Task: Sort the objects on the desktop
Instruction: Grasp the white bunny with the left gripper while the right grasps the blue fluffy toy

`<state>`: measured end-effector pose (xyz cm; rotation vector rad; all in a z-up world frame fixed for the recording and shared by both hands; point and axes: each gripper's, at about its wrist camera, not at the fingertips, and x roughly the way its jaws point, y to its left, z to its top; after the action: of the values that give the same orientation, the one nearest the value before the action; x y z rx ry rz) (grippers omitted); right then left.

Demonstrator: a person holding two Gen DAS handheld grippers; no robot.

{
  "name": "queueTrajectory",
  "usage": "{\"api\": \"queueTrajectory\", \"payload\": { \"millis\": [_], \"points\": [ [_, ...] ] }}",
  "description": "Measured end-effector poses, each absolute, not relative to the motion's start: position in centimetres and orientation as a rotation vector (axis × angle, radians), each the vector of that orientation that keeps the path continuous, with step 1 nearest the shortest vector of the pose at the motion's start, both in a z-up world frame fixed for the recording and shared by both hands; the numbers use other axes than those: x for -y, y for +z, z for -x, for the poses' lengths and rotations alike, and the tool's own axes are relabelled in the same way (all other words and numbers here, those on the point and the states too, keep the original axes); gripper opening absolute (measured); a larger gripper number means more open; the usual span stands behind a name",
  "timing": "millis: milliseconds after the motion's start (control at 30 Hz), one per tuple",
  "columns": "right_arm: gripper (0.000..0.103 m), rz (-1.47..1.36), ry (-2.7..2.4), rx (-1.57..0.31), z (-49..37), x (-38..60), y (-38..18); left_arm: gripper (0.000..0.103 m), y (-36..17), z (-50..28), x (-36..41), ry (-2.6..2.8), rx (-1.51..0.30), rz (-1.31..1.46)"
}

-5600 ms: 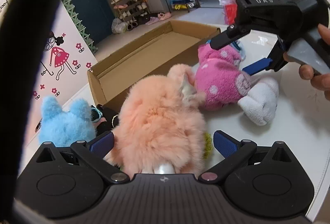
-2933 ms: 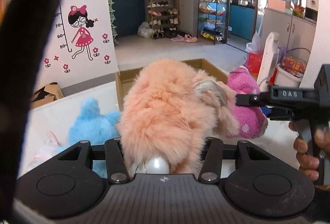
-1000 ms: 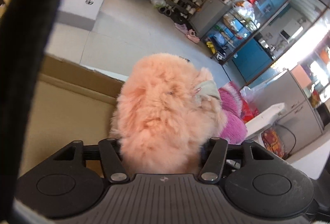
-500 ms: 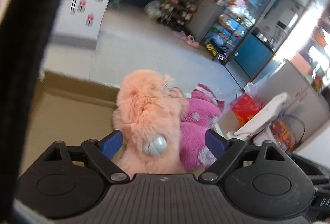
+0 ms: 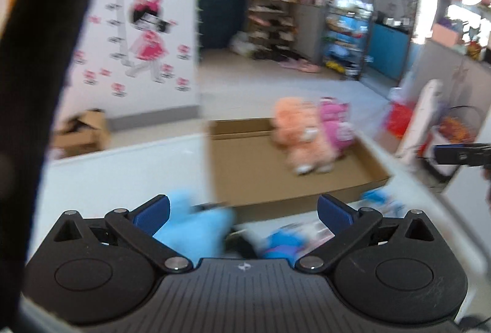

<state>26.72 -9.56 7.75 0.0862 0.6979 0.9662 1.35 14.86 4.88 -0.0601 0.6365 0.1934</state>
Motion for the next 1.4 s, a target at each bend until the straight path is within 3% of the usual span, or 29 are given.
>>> {"api": "queueTrajectory", "payload": {
  "millis": [367, 600, 767, 1033, 1400],
  "points": [
    [0.101, -0.218, 1.108, -0.856, -20.3, -0.2, 6.3, 0.102, 1.5, 4.9, -22.8, 0.404, -0.672, -0.073],
    [0.103, -0.334, 1.139, -0.982, -18.2, -7.5, 5.1, 0.102, -0.5, 4.2, -24.8, 0.368, -0.659, -0.128],
    [0.103, -0.388, 1.097, -1.082, -17.8, -11.6, 2.8, 0.102, -1.1, 4.2, -26.6, 0.310, -0.637, -0.087],
    [0.103, -0.341, 1.021, -1.086, -17.9, -15.4, 0.9, 0.102, -1.3, 2.0, -29.0, 0.267, -0.614, 0.142],
    [0.103, -0.276, 0.975, -1.052, -17.3, -17.4, -0.5, 0.102, -3.6, -2.0, -32.2, 0.257, -0.794, 0.361]
  ]
}}
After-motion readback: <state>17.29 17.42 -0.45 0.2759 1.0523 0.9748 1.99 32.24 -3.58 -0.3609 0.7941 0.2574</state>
